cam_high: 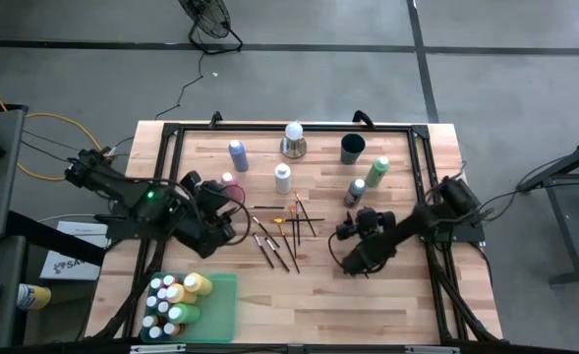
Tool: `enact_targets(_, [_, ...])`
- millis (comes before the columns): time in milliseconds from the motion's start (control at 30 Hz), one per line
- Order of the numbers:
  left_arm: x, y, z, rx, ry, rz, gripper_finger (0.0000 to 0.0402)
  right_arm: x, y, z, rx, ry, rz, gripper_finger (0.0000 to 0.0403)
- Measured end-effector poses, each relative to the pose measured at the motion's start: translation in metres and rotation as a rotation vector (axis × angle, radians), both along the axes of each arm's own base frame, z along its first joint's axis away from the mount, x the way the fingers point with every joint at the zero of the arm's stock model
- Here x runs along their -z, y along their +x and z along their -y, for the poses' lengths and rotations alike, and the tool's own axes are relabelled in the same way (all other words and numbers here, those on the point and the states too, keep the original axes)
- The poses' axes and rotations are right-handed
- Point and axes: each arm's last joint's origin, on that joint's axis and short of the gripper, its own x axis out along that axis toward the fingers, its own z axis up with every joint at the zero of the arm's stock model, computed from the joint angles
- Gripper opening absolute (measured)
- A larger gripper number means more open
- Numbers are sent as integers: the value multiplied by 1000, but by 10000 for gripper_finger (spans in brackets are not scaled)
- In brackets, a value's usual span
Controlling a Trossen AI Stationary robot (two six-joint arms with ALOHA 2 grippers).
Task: Pick & Place Paint Supplies
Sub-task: Put the green paint bottle into the green bin
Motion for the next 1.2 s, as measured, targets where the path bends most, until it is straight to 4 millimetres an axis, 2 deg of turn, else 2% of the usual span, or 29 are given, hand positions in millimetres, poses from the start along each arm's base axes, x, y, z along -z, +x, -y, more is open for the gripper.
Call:
enact_targets(233, [1, 4, -10, -47, -33, -11, 225, 8, 6, 11, 95, 137, -50, 271])
enact_targets(433, [1, 5, -14, -64, -33, -12, 225, 9, 14, 17, -15, 112, -166, 274])
enact_targets(567, [1, 6, -14, -64, -33, -12, 225, 9, 17, 21, -59, 87, -213, 303])
enact_targets(733, [1, 5, -14, -62, -37, -14, 225, 9, 20, 30, 9, 92, -154, 357])
enact_targets(867, [1, 5, -14, -62, -37, -14, 225, 9, 23, 39, 46, 65, -121, 380])
enact_targets(1033, [1, 6, -14, -62, -37, -14, 225, 9, 26, 54, 95, 54, -113, 377])
enact_targets(1200, [1, 5, -14, -62, -37, -14, 225, 9, 27, 67, 143, 50, -115, 346])
